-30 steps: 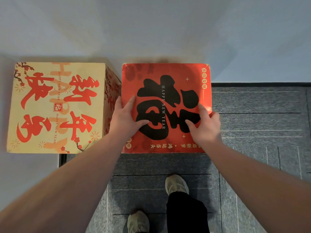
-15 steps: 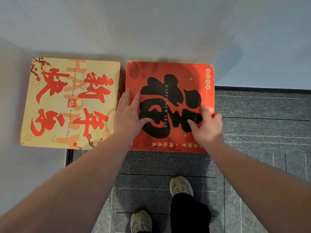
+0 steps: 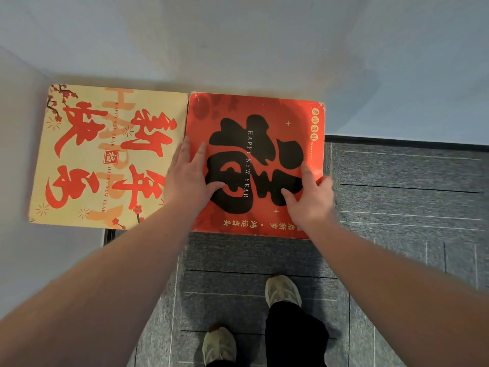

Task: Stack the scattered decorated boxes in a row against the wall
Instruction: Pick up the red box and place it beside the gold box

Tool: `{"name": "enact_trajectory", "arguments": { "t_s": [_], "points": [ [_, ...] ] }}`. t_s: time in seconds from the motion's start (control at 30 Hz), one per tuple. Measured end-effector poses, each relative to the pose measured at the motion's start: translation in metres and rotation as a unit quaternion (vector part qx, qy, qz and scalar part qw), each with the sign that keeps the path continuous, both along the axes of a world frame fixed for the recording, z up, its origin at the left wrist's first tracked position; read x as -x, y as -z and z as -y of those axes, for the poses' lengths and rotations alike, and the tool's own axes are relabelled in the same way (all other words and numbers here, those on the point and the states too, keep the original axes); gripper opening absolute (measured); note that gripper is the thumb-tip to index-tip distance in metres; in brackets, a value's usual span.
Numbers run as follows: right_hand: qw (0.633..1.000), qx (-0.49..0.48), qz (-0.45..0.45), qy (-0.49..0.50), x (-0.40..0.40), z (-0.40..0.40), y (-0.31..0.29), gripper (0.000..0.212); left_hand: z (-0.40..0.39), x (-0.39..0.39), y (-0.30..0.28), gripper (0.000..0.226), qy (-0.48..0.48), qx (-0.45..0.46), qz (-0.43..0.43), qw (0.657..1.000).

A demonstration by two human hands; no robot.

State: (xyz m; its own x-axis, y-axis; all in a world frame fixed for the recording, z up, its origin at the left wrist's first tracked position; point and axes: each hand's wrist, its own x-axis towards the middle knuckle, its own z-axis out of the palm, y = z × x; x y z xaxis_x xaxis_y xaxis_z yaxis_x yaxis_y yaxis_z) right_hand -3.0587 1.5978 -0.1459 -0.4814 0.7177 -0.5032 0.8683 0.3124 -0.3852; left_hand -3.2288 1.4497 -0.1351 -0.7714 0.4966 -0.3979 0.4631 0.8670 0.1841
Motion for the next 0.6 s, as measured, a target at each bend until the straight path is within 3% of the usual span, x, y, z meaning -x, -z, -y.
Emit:
{"name": "enact_trajectory", "arguments": {
  "t_s": [0.33,0.43,0.6],
  "points": [
    [0.997,0.049,0.047,-0.030,-0.005,-0.016,0.004,0.071,0.009,-0.007,-0.006,0.092,-0.025,0.019,0.028,0.999],
    [0.995,0.031,0.075,-0.063,-0.002,-0.015,-0.008,0.070,0.015,-0.010,-0.017,0.091,-0.033,0.026,0.043,0.998],
    [0.985,-0.005,0.049,-0.167,0.000,-0.004,-0.036,0.065,0.030,-0.021,-0.047,0.089,-0.081,0.023,0.067,0.994]
  ]
}}
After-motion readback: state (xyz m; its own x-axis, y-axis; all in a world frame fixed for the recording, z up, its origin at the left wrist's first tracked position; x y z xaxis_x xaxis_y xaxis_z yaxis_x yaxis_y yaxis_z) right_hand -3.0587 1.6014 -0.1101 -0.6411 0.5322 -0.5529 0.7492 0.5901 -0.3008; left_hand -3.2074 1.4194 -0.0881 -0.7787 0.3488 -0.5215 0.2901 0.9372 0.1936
